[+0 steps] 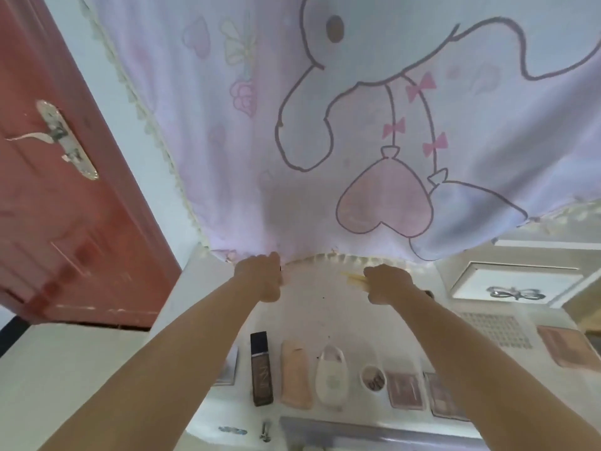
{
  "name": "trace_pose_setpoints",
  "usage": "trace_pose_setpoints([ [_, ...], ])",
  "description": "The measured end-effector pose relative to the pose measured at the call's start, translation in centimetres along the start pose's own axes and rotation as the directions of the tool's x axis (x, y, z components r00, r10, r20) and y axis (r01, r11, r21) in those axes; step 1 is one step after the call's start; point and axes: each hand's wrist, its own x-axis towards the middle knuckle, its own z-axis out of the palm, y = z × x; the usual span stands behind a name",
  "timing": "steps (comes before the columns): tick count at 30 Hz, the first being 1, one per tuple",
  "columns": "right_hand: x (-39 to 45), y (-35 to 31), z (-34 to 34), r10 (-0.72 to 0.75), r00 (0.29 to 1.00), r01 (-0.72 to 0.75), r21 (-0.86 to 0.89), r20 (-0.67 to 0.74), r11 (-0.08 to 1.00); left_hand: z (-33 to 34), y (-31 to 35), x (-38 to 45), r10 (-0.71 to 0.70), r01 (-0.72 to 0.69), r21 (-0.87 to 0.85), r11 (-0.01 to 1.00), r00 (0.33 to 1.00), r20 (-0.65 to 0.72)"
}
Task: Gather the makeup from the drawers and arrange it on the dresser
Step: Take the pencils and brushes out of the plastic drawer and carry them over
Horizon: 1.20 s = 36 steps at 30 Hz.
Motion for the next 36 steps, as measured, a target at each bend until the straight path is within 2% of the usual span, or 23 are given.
trace_pose_setpoints([
  [6,8.6,-1.2,4.5,-0.025,0.995,0.014,0.117,0.092,0.993,4.8,1.3,8.4,-0.030,0.034,-0.016,0.999,0.984,0.174],
  [13,10.6,-1.0,10.2,-0.064,0.996,0.051,0.218,0.056,0.975,10.0,3.9,13.5,0.010,-0.007,-0.012,1.000,0.960,0.279],
  [14,10.7,-0.9,10.7,-0.061,0.998,0.053,0.198,0.034,0.979,10.5,4.3,13.8,0.016,-0.010,-0.022,1.000,0.959,0.283],
  [19,10.9,-0.5,12.8,0.004,0.970,0.035,0.154,-0.242,0.987,12.2,5.1,14.5,0.035,-0.016,-0.084,0.996,0.972,0.231],
  [23,10.6,-0.2,13.4,0.023,0.972,0.018,0.170,-0.235,0.985,12.5,4.7,14.4,0.065,-0.042,-0.116,0.992,0.978,0.198],
  [26,10.6,-0.3,12.8,0.055,0.989,-0.028,0.190,-0.138,0.981,12.4,4.3,14.1,0.092,-0.067,-0.129,0.989,0.976,0.198],
  [31,11.3,-2.0,10.6,-0.075,0.992,0.091,0.153,-0.103,0.984,11.5,3.0,13.4,0.109,-0.065,-0.173,0.983,0.961,0.255],
  [36,12.7,-6.1,6.9,-0.302,0.944,0.314,0.075,-0.134,0.947,9.4,-0.9,11.7,-0.023,0.043,-0.132,0.990,0.988,0.155],
])
